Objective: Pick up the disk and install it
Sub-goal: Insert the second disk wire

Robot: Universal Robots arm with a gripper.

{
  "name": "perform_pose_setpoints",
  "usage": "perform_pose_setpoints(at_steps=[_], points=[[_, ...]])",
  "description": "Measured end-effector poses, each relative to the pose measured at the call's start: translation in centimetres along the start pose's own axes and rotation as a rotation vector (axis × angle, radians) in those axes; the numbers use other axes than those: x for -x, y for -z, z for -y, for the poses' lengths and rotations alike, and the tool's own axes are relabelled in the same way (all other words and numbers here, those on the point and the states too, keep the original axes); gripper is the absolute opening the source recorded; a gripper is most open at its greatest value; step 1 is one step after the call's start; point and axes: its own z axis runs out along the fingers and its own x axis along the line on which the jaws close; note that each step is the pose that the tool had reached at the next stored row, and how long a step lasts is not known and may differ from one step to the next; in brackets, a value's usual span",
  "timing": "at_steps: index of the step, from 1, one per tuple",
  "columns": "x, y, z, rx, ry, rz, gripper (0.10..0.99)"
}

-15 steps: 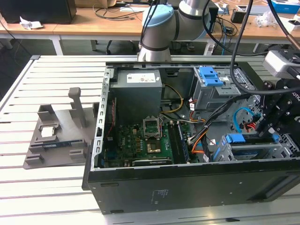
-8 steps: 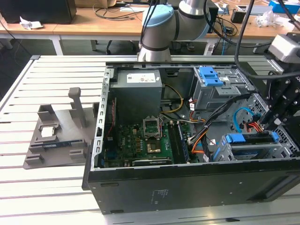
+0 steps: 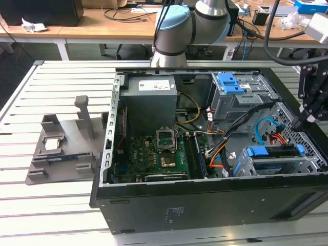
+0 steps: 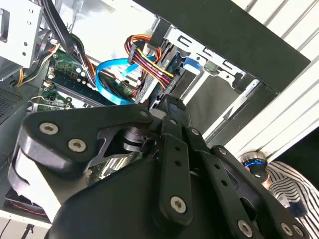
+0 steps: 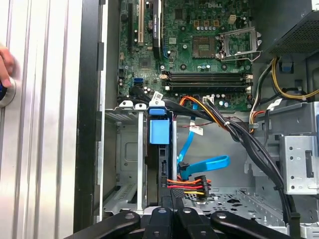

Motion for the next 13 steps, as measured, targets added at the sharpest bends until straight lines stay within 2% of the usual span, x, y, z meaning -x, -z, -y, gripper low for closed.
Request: perform_pose_setpoints(at_steps=[3, 4, 5, 7, 8, 9, 10, 13], points=[[0.00, 0.01, 0.00, 0.000, 0.000, 0.0000, 0.114], [0.00, 0.01, 0.00, 0.000, 0.000, -0.0001, 0.169], [0.00, 0.01, 0.00, 0.000, 0.000, 0.0000, 0.294], [0.00, 0.02, -0.01, 0.000, 0.000, -0.0001, 0.420], [0.59, -0.06, -0.86, 0.000, 0.000, -0.0001, 0.420], [0.77, -0.47, -1.80, 0.000, 0.004, 0.0000, 0.420], [0.77, -1.91, -2.18, -0.001, 0.022, -0.0025, 0.420], [0.77, -1.93, -2.19, -0.001, 0.022, -0.0022, 0.404]])
